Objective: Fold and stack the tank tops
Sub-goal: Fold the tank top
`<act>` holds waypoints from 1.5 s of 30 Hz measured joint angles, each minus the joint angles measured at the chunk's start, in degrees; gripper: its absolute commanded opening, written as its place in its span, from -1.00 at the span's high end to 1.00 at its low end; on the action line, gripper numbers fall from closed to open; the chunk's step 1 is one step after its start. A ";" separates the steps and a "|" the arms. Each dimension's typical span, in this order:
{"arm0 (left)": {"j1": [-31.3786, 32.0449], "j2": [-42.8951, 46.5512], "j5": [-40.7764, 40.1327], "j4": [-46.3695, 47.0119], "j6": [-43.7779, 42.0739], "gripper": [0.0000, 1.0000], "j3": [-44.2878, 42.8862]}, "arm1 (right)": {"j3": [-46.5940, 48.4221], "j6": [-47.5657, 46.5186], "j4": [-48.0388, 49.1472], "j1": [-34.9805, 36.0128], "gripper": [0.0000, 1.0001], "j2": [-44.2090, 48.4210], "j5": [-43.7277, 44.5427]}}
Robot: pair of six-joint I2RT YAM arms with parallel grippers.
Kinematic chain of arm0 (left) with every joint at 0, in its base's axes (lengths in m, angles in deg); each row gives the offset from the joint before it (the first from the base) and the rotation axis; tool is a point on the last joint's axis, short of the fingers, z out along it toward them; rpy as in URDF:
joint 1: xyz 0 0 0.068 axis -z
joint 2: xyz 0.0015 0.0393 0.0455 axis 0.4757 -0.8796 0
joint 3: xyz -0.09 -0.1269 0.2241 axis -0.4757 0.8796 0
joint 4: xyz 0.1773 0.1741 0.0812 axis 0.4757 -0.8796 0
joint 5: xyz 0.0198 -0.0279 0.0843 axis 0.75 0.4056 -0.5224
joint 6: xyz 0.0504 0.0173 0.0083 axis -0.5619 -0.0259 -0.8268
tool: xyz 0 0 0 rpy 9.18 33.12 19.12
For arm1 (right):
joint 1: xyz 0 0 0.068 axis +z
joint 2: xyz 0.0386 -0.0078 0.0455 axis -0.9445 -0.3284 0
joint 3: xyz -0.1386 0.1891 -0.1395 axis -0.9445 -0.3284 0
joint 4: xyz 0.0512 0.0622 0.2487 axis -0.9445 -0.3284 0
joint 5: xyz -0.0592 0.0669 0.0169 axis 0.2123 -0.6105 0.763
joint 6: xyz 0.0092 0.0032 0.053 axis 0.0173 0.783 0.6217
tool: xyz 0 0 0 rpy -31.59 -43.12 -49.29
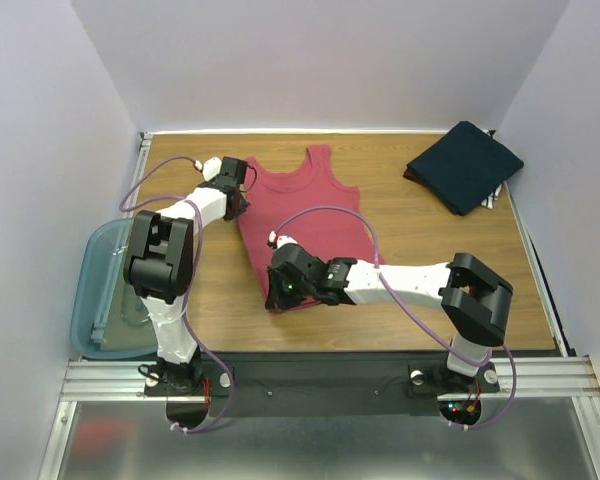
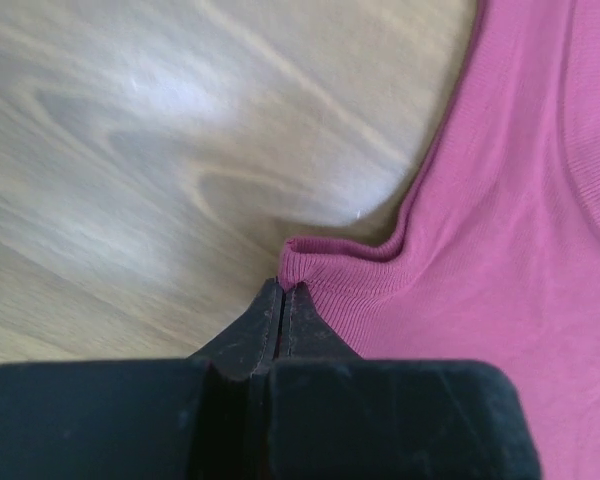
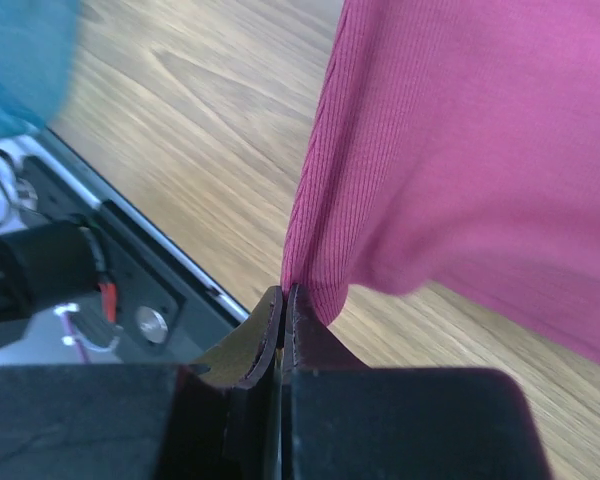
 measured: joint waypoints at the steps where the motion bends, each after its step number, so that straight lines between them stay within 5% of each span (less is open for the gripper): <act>1: -0.26 0.00 0.33 -0.63 -0.39 1.00 -0.87 | 0.42 0.22 0.26 0.00 0.99 0.00 -0.07; 13: -0.66 -0.02 7.06 -2.19 -1.68 1.00 -6.01 | 1.16 2.97 1.44 -0.74 0.99 0.04 0.96; 45: 8.72 -10.95 11.69 -2.71 0.33 1.00 -17.64 | -17.62 8.39 2.03 -5.90 0.99 11.39 11.98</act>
